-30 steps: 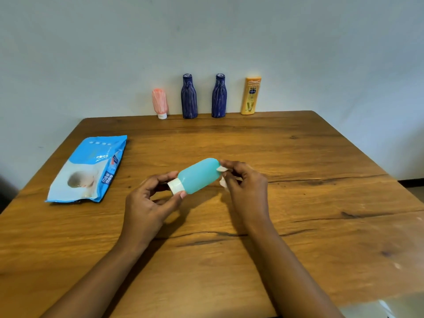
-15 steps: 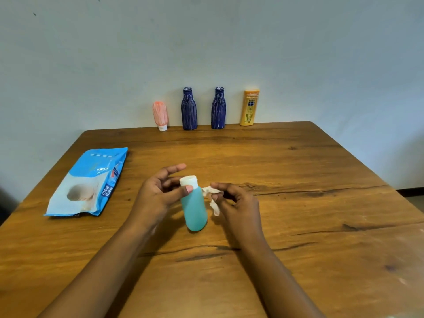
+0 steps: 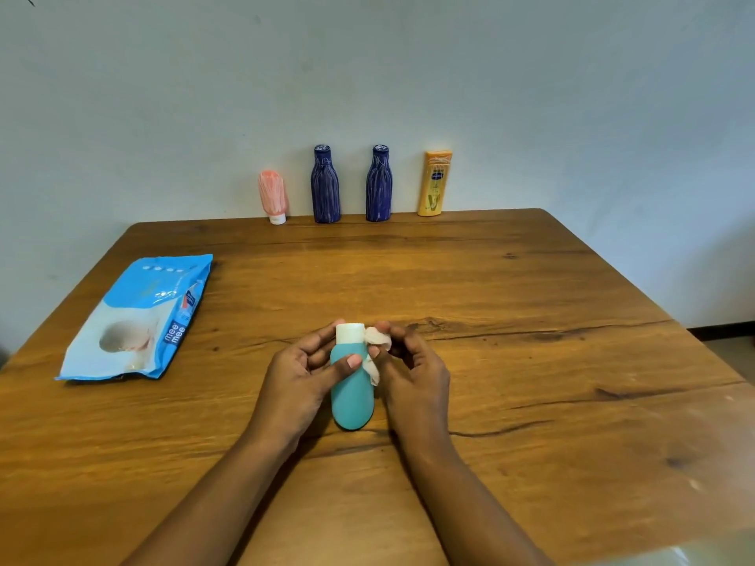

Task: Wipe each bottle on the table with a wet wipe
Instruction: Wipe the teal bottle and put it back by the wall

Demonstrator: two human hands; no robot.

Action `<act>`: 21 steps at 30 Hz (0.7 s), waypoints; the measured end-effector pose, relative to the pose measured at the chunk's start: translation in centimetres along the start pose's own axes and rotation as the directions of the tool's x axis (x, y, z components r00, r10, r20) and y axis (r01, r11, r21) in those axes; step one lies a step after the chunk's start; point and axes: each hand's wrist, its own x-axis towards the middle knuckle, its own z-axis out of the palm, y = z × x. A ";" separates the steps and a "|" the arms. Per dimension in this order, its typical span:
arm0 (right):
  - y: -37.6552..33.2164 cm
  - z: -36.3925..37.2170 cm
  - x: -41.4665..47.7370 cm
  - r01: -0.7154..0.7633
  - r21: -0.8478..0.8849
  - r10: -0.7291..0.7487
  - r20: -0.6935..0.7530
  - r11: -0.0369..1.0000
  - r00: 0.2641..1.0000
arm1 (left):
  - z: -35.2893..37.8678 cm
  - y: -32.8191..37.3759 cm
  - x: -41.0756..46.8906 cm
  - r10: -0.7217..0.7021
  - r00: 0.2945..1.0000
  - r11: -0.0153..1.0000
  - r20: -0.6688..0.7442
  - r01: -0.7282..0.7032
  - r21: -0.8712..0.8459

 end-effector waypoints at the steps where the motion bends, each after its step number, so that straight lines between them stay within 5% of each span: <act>1: -0.3 -0.2 0.1 0.083 -0.052 -0.083 0.015 0.995 0.996 | 0.0 0.0 0.0 -0.001 1.000 1.000 0.013 0.001 0.015; 3: -0.8 -0.7 0.8 0.364 -0.243 -0.346 0.115 0.899 0.931 | -0.1 0.0 0.0 -0.015 0.999 0.999 0.037 0.014 0.034; 5: -1.1 -1.1 1.7 0.633 -0.377 -0.558 0.298 0.676 0.774 | -0.2 0.0 0.1 -0.022 0.998 0.998 0.054 0.019 0.063; 8: -1.2 -1.7 2.8 0.784 -0.423 -0.607 0.497 0.453 0.619 | -0.2 -0.1 0.2 -0.010 0.999 0.995 0.044 0.006 0.101; 11: -0.7 -3.1 3.2 0.798 -0.428 -0.553 0.576 0.423 0.602 | -0.1 -0.2 0.3 -0.033 0.999 0.995 0.043 0.029 0.092; 16: -1.0 -4.5 3.7 0.677 -0.509 -0.541 0.411 0.532 0.734 | 0.1 0.0 0.2 -0.078 0.995 0.997 0.056 0.077 0.017; 21: -2.1 -2.6 3.3 0.837 -0.393 -0.544 0.637 0.380 0.546 | 0.2 0.1 0.1 -0.062 0.997 0.998 0.043 0.063 -0.018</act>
